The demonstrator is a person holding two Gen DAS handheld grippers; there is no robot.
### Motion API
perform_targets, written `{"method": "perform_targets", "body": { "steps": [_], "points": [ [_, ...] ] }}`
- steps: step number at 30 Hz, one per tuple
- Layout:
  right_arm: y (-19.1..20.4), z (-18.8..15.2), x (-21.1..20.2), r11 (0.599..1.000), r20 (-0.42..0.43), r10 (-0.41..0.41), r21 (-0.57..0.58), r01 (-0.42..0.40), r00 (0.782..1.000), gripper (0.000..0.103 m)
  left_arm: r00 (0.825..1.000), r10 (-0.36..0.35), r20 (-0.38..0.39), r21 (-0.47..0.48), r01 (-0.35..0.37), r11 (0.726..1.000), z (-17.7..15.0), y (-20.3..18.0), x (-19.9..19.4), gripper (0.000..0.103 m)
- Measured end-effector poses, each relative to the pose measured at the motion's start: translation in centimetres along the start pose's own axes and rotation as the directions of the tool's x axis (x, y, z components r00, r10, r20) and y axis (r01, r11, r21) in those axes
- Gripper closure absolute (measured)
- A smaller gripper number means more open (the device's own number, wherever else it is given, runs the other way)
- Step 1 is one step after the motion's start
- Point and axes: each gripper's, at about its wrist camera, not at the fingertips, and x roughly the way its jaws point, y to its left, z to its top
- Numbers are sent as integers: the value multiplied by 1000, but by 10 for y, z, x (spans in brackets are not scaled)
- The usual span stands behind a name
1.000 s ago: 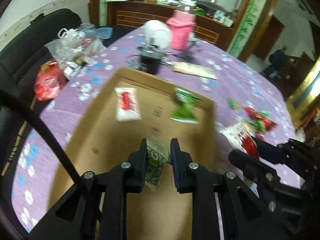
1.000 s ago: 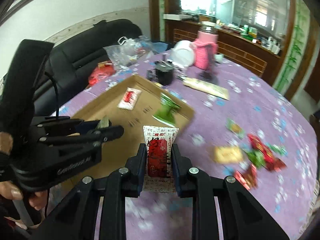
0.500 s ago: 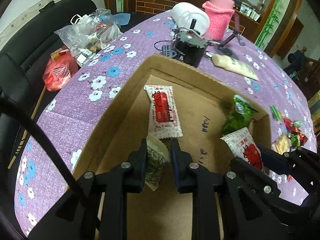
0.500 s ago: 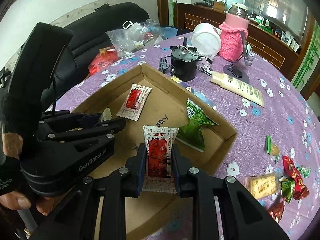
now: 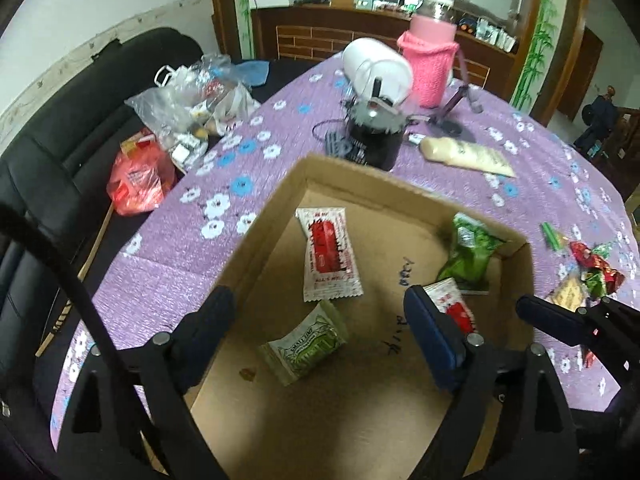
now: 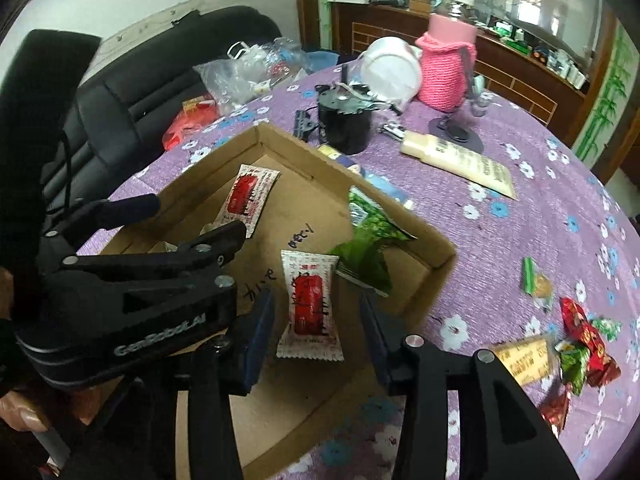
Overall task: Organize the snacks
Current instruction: 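Move both grippers back to the snacks and grasp the red candy bag with the right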
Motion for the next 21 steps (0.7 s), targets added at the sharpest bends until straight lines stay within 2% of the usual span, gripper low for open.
{"method": "perform_targets", "body": {
  "steps": [6, 12, 18, 21],
  "points": [
    [-13, -12, -21, 999, 15, -4, 51, 3, 1000, 53, 999, 9, 49, 14, -10, 1000, -3, -7, -22, 15],
    [-31, -37, -43, 996, 26, -3, 95, 0, 1000, 51, 999, -6, 47, -4, 6, 1000, -13, -21, -39, 15],
    [-76, -83, -62, 983, 31, -26, 183, 20, 999, 49, 996, -64, 57, 31, 62, 998, -32, -65, -61, 15],
    [-117, -107, -71, 963, 27, -70, 262, 60, 997, 48, 996, -88, 31, 74, 86, 994, -36, -96, -64, 15]
  ]
}}
